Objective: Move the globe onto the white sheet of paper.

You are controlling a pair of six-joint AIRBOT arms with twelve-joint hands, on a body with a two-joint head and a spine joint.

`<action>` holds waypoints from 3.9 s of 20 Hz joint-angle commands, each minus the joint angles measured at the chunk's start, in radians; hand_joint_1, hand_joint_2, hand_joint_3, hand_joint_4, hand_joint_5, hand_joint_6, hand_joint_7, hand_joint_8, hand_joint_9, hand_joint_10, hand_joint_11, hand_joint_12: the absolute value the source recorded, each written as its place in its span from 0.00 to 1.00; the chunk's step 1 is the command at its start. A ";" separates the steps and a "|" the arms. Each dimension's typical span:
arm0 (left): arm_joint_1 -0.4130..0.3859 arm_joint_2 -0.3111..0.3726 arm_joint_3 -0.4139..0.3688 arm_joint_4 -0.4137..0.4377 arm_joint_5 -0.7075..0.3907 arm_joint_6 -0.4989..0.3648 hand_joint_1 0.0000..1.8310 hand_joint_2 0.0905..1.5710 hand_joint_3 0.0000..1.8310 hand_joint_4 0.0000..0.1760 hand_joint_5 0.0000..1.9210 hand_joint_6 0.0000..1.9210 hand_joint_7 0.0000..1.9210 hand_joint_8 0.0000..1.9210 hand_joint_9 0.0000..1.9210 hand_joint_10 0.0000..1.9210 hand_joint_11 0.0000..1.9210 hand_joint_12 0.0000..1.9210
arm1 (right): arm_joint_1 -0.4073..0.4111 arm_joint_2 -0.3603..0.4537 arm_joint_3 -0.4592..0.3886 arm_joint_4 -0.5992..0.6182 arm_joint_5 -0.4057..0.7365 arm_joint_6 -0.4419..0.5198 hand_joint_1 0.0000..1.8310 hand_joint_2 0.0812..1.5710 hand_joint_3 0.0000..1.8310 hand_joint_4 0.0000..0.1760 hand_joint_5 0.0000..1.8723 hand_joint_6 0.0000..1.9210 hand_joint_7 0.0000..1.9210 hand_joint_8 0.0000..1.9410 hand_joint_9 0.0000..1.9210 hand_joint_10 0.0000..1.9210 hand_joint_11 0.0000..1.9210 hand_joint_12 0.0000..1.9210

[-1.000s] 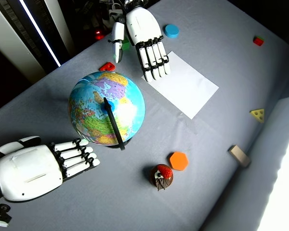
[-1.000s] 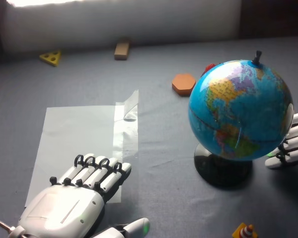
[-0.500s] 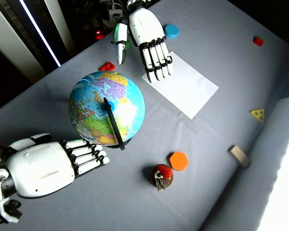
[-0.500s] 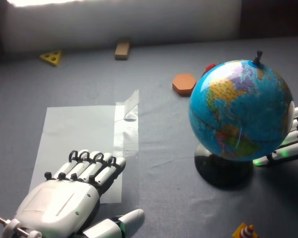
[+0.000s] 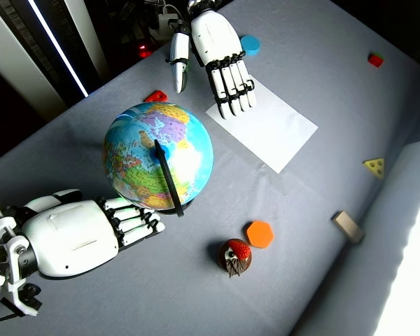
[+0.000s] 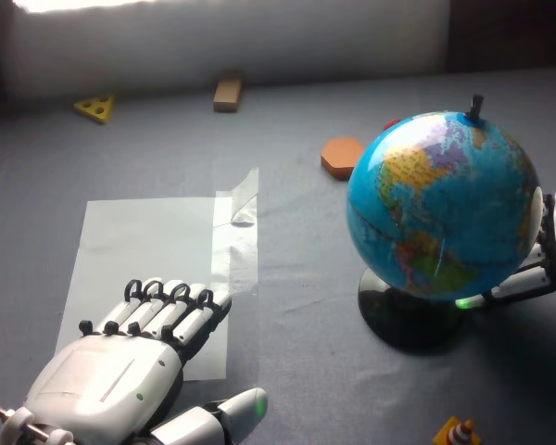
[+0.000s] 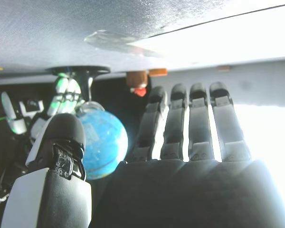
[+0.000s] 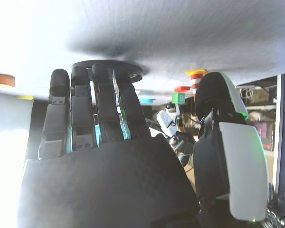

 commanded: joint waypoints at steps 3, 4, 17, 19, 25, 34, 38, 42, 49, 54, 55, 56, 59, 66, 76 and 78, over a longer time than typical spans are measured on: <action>0.003 0.006 0.005 0.057 -0.082 -0.014 0.00 0.75 0.00 0.13 0.04 0.00 0.03 0.00 0.01 0.00 0.00 0.00 | 0.027 0.004 -0.003 0.046 0.047 0.022 0.01 0.72 0.00 0.00 0.07 0.00 0.09 0.00 0.09 0.00 0.00 0.18; 0.004 0.006 0.004 0.057 -0.082 -0.014 0.00 0.75 0.00 0.14 0.04 0.00 0.03 0.00 0.01 0.00 0.00 0.00 | 0.033 0.004 -0.004 0.036 0.048 0.028 0.01 0.72 0.00 0.00 0.07 0.00 0.09 0.00 0.09 0.00 0.00 0.20; 0.029 0.009 -0.001 0.064 -0.089 -0.034 0.00 0.75 0.00 0.13 0.05 0.00 0.03 0.00 0.01 0.00 0.00 0.00 | 0.073 -0.052 -0.012 -0.010 -0.020 0.056 0.01 0.72 0.00 0.00 0.10 0.00 0.10 0.00 0.09 0.00 0.00 0.17; 0.031 0.013 0.001 0.064 -0.092 -0.037 0.00 0.75 0.00 0.13 0.05 0.00 0.03 0.00 0.01 0.00 0.00 0.00 | 0.078 -0.059 -0.014 -0.011 -0.030 0.057 0.02 0.72 0.00 0.00 0.10 0.00 0.10 0.00 0.09 0.00 0.00 0.17; 0.031 0.028 -0.001 0.058 -0.092 -0.045 0.00 0.75 0.00 0.13 0.05 0.00 0.03 0.00 0.01 0.00 0.00 0.00 | 0.105 -0.098 -0.014 -0.039 -0.098 0.092 0.02 0.72 0.00 0.00 0.12 0.01 0.10 0.00 0.08 0.00 0.00 0.15; 0.031 0.055 -0.011 0.057 -0.069 -0.045 0.00 0.75 0.00 0.14 0.05 0.00 0.03 0.00 0.01 0.00 0.00 0.00 | 0.155 -0.170 -0.014 -0.127 -0.169 0.191 0.01 0.72 0.00 0.00 0.13 0.01 0.11 0.00 0.09 0.00 0.00 0.15; 0.031 0.067 -0.011 0.057 -0.064 -0.045 0.00 0.75 0.00 0.14 0.05 0.00 0.03 0.00 0.01 0.00 0.00 0.00 | 0.158 -0.174 -0.031 -0.133 -0.182 0.210 0.01 0.72 0.00 0.00 0.12 0.01 0.11 0.00 0.09 0.00 0.00 0.16; 0.032 0.077 -0.010 0.057 -0.059 -0.045 0.00 0.75 0.00 0.13 0.05 0.00 0.04 0.00 0.01 0.00 0.00 0.00 | 0.168 -0.172 -0.065 -0.136 -0.225 0.235 0.01 0.72 0.00 0.00 0.13 0.01 0.11 0.00 0.09 0.00 0.00 0.16; 0.045 0.082 -0.021 0.057 -0.059 -0.053 0.00 0.75 0.00 0.14 0.05 0.00 0.04 0.00 0.01 0.00 0.00 0.00 | 0.185 -0.220 -0.076 -0.192 -0.326 0.283 0.01 0.72 0.00 0.00 0.13 0.01 0.12 0.00 0.10 0.00 0.00 0.16; 0.070 0.088 -0.035 0.051 -0.074 -0.054 0.00 0.75 0.00 0.14 0.05 0.00 0.04 0.00 0.01 0.00 0.00 0.00 | 0.201 -0.262 -0.074 -0.194 -0.355 0.275 0.01 0.72 0.00 0.00 0.13 0.01 0.12 0.00 0.10 0.00 0.00 0.16; 0.073 0.089 -0.035 0.049 -0.081 -0.060 0.00 0.75 0.00 0.14 0.05 0.00 0.04 0.00 0.01 0.00 0.00 0.00 | 0.204 -0.273 -0.073 -0.203 -0.368 0.277 0.01 0.72 0.00 0.00 0.13 0.00 0.12 0.00 0.10 0.00 0.00 0.16; 0.073 0.090 -0.035 0.047 -0.085 -0.062 0.00 0.75 0.00 0.14 0.05 0.00 0.04 0.00 0.01 0.00 0.00 0.00 | 0.206 -0.281 -0.072 -0.214 -0.373 0.281 0.01 0.72 0.00 0.00 0.13 0.00 0.11 0.00 0.09 0.00 0.00 0.16; 0.071 0.100 -0.033 0.042 -0.085 -0.065 0.00 0.75 0.00 0.14 0.05 0.00 0.04 0.00 0.02 0.00 0.00 0.00 | 0.215 -0.310 -0.069 -0.232 -0.389 0.286 0.01 0.72 0.00 0.00 0.13 0.00 0.12 0.00 0.09 0.00 0.00 0.16; 0.085 0.120 -0.043 0.036 -0.085 -0.075 0.00 0.75 0.00 0.14 0.05 0.00 0.04 0.00 0.02 0.00 0.00 0.00 | 0.239 -0.381 -0.046 -0.244 -0.419 0.296 0.01 0.73 0.00 0.00 0.13 0.00 0.12 0.00 0.09 0.00 0.00 0.16; 0.093 0.116 -0.064 0.052 -0.090 -0.089 0.00 0.75 0.00 0.14 0.05 0.00 0.04 0.00 0.02 0.00 0.00 0.00 | 0.276 -0.493 0.039 -0.291 -0.423 0.336 0.01 0.73 0.00 0.00 0.13 0.00 0.12 0.00 0.09 0.00 0.00 0.16; 0.096 0.114 -0.069 0.054 -0.099 -0.089 0.00 0.75 0.00 0.14 0.05 0.00 0.04 0.00 0.02 0.00 0.00 0.00 | 0.280 -0.512 0.060 -0.292 -0.427 0.337 0.01 0.73 0.00 0.00 0.12 0.00 0.12 0.00 0.09 0.00 0.00 0.16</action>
